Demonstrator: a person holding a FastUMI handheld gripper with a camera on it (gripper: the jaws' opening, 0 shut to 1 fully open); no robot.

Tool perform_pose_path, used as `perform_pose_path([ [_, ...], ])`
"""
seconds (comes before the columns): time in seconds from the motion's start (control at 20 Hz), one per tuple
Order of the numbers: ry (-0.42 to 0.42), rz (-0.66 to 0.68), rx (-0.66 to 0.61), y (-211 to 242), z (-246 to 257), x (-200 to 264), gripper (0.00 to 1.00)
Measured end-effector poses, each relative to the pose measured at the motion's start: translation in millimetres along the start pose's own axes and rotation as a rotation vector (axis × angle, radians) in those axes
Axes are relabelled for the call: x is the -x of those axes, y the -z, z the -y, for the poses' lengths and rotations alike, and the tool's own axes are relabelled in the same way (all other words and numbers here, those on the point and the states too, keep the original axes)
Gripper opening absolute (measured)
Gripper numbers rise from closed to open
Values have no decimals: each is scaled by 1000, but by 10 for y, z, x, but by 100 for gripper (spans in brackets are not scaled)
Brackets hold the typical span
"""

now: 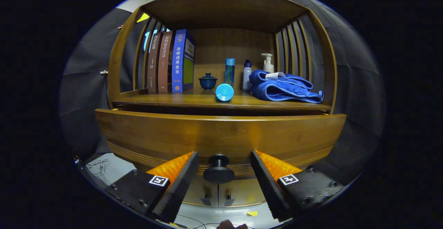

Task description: Pull open the drawer, take out the items inside it, and place them on the countertop above the cabinet.

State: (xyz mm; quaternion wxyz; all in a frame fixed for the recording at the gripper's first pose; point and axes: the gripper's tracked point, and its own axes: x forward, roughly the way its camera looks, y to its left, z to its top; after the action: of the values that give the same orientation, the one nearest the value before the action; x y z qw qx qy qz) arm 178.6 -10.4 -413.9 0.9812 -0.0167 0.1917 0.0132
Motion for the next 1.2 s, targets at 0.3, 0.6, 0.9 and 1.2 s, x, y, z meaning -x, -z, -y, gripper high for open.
perform_pose_path([
  [0.3,5,-23,19,-26,-6,-259,100],
  [0.6,21,-23,40,-22,-24,-341,100],
  [0.9,10,19,47,-321,-6,-226,100],
  [1.2,-16,142,45,-1172,-119,239,100],
])
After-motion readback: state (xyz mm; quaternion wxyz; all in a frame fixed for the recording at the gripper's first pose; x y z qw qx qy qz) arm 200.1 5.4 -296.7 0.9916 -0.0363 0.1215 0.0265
